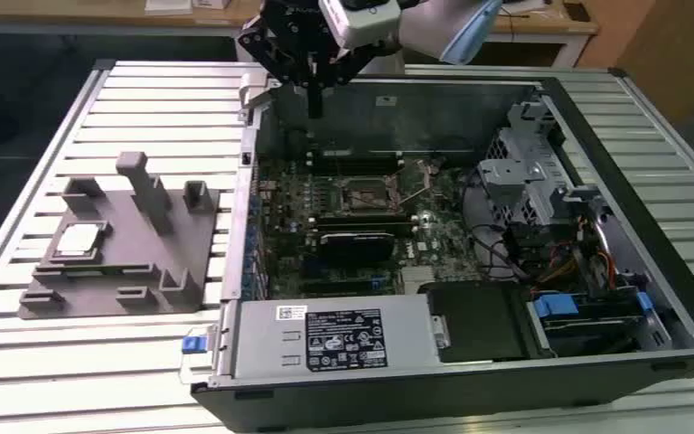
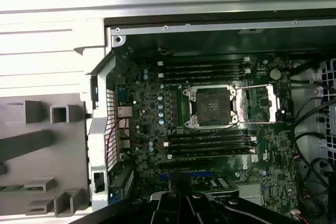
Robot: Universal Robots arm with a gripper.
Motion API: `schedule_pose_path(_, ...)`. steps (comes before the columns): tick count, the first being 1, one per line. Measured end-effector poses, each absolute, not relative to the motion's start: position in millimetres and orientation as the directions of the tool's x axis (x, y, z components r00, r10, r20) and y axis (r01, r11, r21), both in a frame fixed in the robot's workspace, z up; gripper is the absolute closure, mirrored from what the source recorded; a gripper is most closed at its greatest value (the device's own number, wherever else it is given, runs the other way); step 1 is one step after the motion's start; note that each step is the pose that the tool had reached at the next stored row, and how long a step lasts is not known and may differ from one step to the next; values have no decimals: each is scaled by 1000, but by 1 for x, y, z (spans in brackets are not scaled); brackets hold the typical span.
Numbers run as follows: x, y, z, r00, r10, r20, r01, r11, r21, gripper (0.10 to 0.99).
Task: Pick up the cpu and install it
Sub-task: 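Reach for the cpu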
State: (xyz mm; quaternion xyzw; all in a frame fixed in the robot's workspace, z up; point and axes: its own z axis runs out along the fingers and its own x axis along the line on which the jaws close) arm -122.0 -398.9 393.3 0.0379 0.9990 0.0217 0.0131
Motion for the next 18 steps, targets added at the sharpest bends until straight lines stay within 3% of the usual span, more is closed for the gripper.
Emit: schedule_pose_path(18,-133,-399,393,-997,76,-24,75,996,44,980)
